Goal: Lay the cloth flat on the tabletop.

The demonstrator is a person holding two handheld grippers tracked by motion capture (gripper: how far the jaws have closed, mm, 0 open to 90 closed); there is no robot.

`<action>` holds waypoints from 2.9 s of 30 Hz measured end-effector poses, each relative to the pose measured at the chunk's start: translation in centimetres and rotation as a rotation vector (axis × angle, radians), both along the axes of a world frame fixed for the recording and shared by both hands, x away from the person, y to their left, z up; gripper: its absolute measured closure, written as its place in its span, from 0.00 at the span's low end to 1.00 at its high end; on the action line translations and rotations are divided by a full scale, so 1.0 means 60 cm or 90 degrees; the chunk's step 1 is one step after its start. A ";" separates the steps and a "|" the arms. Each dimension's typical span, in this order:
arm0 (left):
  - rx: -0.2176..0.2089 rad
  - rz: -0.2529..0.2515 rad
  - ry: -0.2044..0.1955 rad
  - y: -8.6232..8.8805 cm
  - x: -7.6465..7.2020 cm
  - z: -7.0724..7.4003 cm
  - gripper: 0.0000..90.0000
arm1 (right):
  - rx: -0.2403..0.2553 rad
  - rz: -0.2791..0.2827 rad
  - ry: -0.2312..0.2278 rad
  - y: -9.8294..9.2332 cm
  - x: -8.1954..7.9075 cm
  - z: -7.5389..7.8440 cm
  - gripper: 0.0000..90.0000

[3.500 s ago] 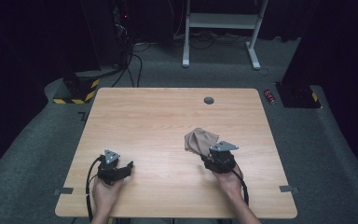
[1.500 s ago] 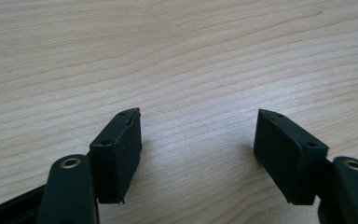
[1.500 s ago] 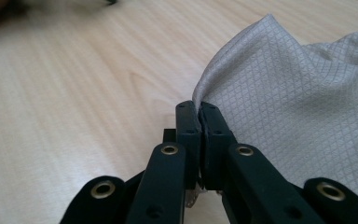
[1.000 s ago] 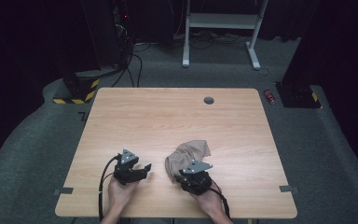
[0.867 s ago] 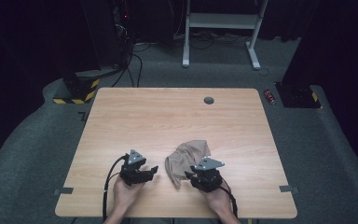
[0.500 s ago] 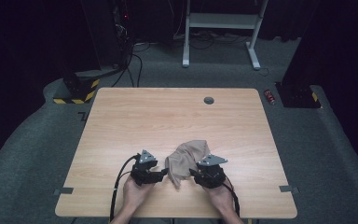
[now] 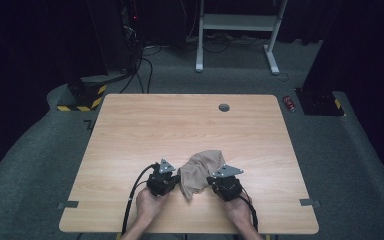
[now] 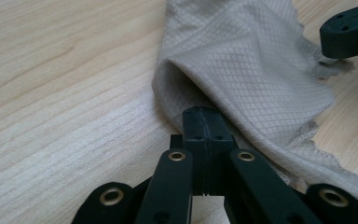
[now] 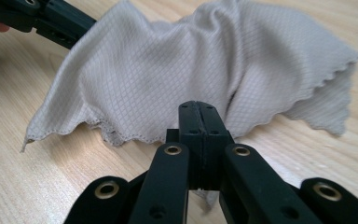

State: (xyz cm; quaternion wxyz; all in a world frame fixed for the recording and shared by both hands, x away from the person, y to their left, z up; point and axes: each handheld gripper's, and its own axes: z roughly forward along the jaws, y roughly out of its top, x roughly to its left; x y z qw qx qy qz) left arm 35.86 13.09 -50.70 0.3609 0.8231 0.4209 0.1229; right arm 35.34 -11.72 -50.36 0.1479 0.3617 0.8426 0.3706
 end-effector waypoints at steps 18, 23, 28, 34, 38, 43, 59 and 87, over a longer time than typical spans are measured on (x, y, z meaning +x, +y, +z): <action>0.008 0.007 0.013 -0.015 -0.011 -0.010 0.57 | -0.020 -0.015 0.022 0.006 0.022 -0.015 0.99; 0.029 0.002 0.003 -0.012 -0.014 -0.010 0.57 | 0.002 -0.028 0.008 -0.017 0.016 0.000 1.00; 0.049 -0.004 -0.012 -0.016 -0.016 -0.009 0.72 | 0.014 -0.053 -0.006 -0.044 0.016 0.013 1.00; 0.038 -0.029 -0.002 -0.020 -0.014 -0.009 0.97 | 0.014 -0.064 -0.001 -0.057 0.013 0.012 1.00; 0.053 -0.019 -0.022 -0.004 -0.009 0.008 1.00 | 0.028 -0.066 -0.007 -0.066 0.006 0.018 1.00; 0.047 0.029 -0.055 0.043 0.008 0.046 0.99 | 0.033 -0.058 -0.023 -0.068 -0.002 0.033 1.00; 0.045 0.019 -0.042 0.045 -0.055 0.026 0.63 | 0.024 -0.005 -0.037 -0.021 -0.022 0.030 0.84; 0.111 0.059 -0.059 0.038 0.043 0.020 0.98 | -0.009 0.120 -0.021 0.047 -0.055 0.026 1.00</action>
